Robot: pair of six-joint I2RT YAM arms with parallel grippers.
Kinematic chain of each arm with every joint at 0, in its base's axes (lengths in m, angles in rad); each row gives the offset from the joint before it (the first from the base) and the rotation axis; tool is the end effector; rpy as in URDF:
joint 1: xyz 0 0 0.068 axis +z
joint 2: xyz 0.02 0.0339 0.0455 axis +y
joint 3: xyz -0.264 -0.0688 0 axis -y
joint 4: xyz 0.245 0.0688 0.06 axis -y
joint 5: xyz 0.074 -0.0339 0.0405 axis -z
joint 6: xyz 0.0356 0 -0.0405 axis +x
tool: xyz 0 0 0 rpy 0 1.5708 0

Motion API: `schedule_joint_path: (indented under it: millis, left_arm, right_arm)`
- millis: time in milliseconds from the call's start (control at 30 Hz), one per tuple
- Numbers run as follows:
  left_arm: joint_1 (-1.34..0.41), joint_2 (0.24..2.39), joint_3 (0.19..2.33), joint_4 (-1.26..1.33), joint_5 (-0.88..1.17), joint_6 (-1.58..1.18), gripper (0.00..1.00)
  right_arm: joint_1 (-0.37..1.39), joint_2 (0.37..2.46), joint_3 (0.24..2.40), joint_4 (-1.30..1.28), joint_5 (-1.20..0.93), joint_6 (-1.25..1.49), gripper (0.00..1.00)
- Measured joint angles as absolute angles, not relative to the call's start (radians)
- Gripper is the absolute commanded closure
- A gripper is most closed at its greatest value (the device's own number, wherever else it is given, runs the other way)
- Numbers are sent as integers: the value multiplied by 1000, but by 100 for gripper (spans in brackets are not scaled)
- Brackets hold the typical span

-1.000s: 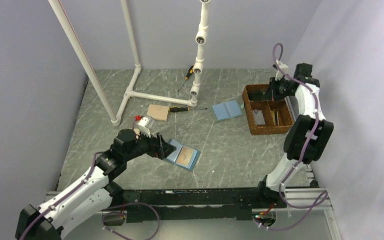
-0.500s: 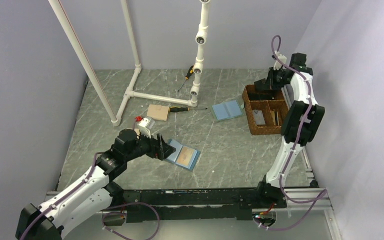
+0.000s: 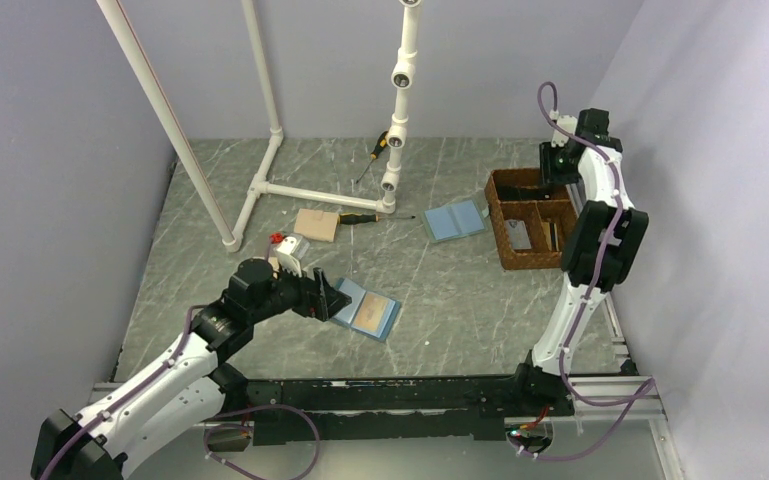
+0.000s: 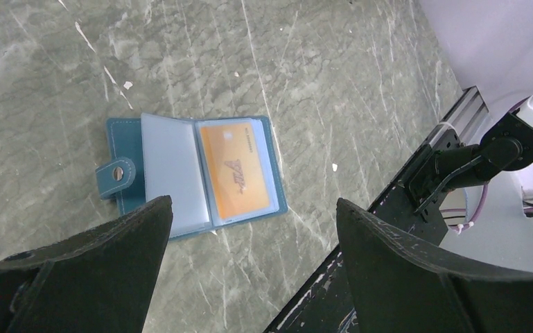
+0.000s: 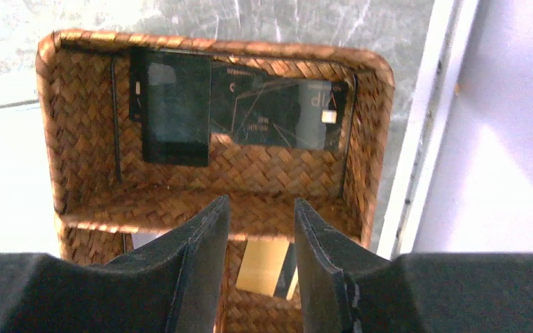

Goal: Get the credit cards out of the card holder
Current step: Place the credit card in the storage box, then remove the credit card from the card holder.

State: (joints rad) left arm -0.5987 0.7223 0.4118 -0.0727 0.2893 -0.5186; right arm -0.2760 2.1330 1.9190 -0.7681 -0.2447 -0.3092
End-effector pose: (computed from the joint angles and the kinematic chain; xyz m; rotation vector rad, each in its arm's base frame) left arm 0.1379 -0.1063 0.2299 0.2861 2.0591 -0.9958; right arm 0.4576 -0.1206 0.2532 -0.1352 2.5077 0.0760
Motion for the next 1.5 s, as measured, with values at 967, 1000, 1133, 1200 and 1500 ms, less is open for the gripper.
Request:
schedule_joint_path:
  millis: [967,1000,1133,1200,1500]
  left_arm:
    - [-680,1123,538,-44,352,-620,19]
    - [-705,1139,559,-61,329,-620,19]
    - [-828,1242,680,-171,172,-617,16]
    - [-878,1309,748,-240,87,-618,13]
    - [-1016,1588,966,-448,-186,-631,12]
  right_arm:
    - [173,1340,985,-613,-1048,-562,59]
    - [182,1355,985,-604,-1046,-557,60]
    - [232,1419,985,-566,-1012,-546,62]
    - [252,1439,985,-561,-994,-543,62]
    - [271,1449,986,-547,-943,-530,62]
